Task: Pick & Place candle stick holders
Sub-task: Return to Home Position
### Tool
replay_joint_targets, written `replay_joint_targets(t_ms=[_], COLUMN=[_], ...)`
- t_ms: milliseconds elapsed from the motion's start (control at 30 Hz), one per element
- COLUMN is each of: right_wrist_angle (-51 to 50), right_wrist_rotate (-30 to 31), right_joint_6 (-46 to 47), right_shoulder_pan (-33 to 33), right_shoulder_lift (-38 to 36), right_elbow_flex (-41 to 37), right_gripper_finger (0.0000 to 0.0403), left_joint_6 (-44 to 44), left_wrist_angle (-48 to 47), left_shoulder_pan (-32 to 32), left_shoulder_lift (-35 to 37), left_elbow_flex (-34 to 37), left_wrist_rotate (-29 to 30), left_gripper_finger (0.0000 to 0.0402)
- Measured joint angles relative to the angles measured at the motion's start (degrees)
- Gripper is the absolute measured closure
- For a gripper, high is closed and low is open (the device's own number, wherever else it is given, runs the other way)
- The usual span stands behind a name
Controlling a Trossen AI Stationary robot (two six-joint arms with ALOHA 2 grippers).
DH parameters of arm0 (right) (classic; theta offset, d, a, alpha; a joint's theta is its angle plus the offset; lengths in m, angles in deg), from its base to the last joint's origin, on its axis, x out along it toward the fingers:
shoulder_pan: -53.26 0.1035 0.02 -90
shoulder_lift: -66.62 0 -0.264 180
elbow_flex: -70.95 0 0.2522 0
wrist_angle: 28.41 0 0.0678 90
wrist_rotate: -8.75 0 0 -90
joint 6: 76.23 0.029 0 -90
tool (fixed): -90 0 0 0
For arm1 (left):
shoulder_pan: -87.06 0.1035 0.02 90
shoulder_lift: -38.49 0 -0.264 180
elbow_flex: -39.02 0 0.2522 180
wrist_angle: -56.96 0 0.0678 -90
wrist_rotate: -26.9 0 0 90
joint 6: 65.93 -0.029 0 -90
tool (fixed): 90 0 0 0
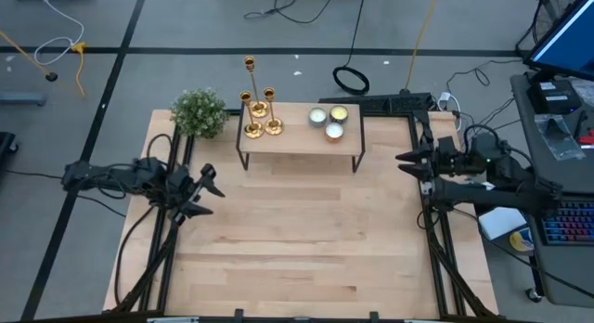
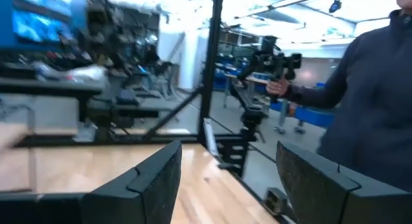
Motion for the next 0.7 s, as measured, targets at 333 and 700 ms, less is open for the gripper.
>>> replay_joint_targets(t_ms=[333, 700], right_wrist_angle=[-1.0, -1.3], right_wrist_rotate=[2.8, 4.9], right_joint_6=[1.2, 4.4], right_shoulder_pan=[0.0, 0.0], right_shoulder_lift=[-7.4, -14.7], right_elbow_flex=[-5.5, -12.9], right_gripper_finger=[0.0291, 0.0291], left_joint_6=[-3.3, -5.8], left_wrist_angle=[-8.2, -11.9], left_shoulder_pan=[0.0, 0.0], left_shoulder_lift=[8.0, 9.1], left_elbow_flex=[0.0, 0.0], left_wrist_rotate=[1.4, 3.9], left_gripper_finger=[0.0149, 0.0149])
